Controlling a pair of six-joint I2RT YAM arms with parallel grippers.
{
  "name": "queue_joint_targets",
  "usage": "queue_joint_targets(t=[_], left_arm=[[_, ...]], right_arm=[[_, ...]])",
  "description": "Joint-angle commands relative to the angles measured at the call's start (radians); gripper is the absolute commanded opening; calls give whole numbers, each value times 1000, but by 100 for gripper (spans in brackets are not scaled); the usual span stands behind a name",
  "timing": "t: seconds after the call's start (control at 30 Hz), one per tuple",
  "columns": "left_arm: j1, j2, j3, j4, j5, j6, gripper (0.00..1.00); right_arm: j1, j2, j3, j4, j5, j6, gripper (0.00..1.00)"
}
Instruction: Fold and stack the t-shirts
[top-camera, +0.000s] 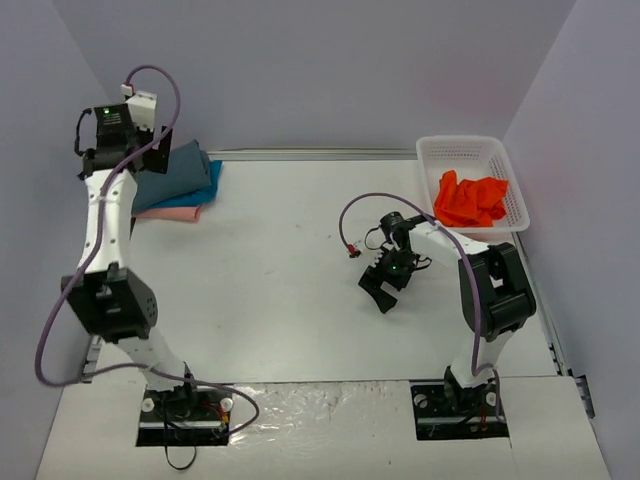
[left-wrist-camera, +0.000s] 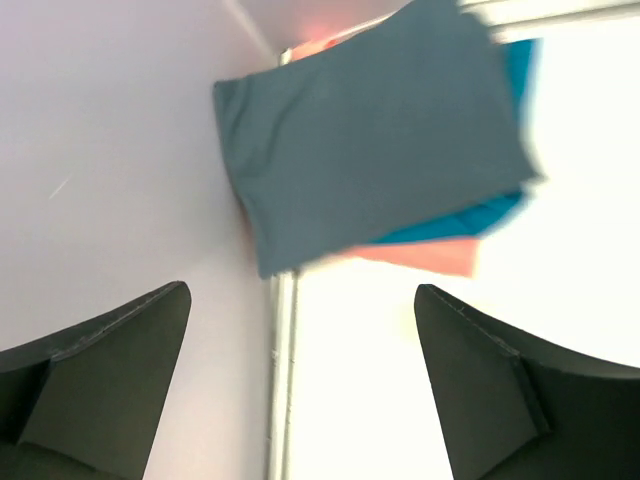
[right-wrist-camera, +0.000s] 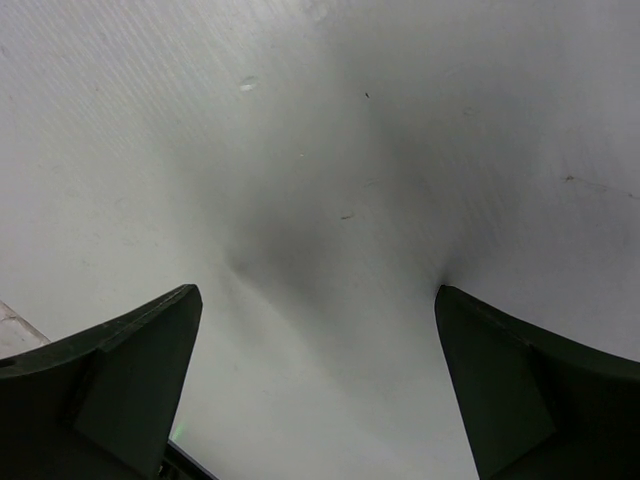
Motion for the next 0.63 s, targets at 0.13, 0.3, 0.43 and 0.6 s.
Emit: queue_joint_targets(t=[0.13,0.3,0.43,0.6], left_arm=[[-61,-502,-445,102,402,-103,94],[-123,-603,-675,115,623,-20,94],[-147,-602,-714,33,637,49,94],[-147,-691,-827,148,577,67,94]], right_arm=[[-4,-147,35,48,69,61,100],[-6,-267,98,120,90,176,100],[-9,-348,54,232,196,233,100],[-44,-411,18,290,279,235,100]])
